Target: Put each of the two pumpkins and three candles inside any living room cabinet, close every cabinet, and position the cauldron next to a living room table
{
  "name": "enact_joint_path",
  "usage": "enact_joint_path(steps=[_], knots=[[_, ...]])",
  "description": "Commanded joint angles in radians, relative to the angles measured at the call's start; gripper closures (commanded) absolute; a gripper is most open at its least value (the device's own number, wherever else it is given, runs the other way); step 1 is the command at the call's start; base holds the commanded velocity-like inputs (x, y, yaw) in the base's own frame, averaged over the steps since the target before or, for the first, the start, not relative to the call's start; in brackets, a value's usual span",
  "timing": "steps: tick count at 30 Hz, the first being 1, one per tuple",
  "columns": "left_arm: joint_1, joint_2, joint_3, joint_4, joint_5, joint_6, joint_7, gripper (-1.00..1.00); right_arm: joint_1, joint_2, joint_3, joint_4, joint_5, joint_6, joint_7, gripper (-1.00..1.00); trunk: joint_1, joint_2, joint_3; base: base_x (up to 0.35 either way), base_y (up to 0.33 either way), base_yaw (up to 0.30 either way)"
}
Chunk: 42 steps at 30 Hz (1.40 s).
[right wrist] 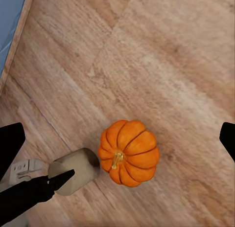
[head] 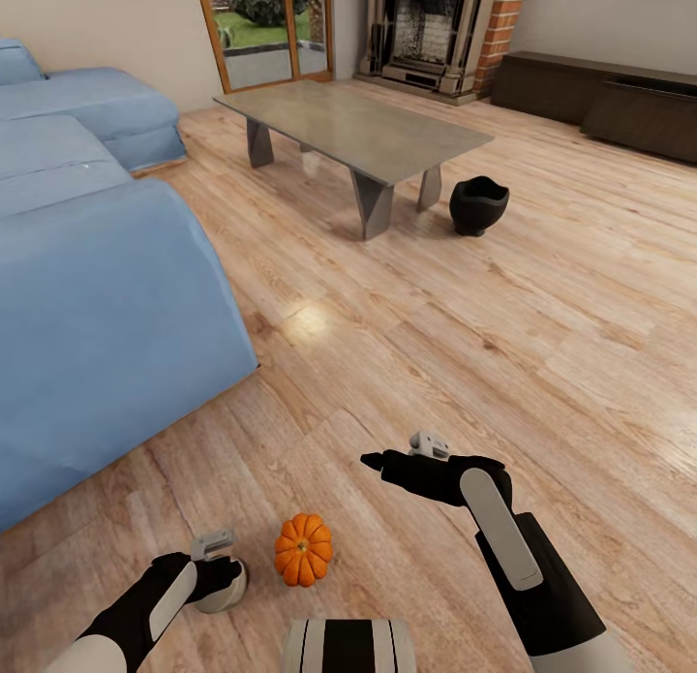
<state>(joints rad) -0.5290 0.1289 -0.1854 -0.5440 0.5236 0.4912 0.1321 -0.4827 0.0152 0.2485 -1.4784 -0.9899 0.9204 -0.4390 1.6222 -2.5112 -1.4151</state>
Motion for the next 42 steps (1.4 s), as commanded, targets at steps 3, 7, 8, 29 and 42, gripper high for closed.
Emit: enact_joint_path(steps=[3,7,8,29,42], knots=[[0.0,0.001,-0.008,-0.002,0.01,0.003,0.008,1.0,-0.001,0.0,0.001,0.0,-0.01,0.002,-0.01,-1.0,0.0,0.0,-0.001,0.0,0.0,0.0],[0.0,0.001,-0.009,-0.002,0.01,0.003,0.008,1.0,-0.001,0.0,0.001,0.0,-0.01,0.002,-0.01,-1.0,0.0,0.0,-0.001,0.0,0.0,0.0],[0.0,0.001,-0.009,-0.002,0.01,0.003,0.008,1.0,-0.001,0.0,0.001,0.0,-0.01,0.002,-0.01,-1.0,0.0,0.0,-0.001,0.0,0.0,0.0],[0.0,0.003,-0.011,-0.008,0.012,0.007,0.001,1.0,-0.001,0.0,0.0,0.003,-0.01,0.002,-0.01,-1.0,-0.006,0.003,0.046,0.0,0.0,0.0],[0.009,0.096,0.0,-0.235,0.028,0.247,-0.004,1.0,-0.001,0.002,0.001,0.01,-0.009,0.0,-0.012,-1.0,-0.011,0.006,0.096,0.0,0.0,0.0]])
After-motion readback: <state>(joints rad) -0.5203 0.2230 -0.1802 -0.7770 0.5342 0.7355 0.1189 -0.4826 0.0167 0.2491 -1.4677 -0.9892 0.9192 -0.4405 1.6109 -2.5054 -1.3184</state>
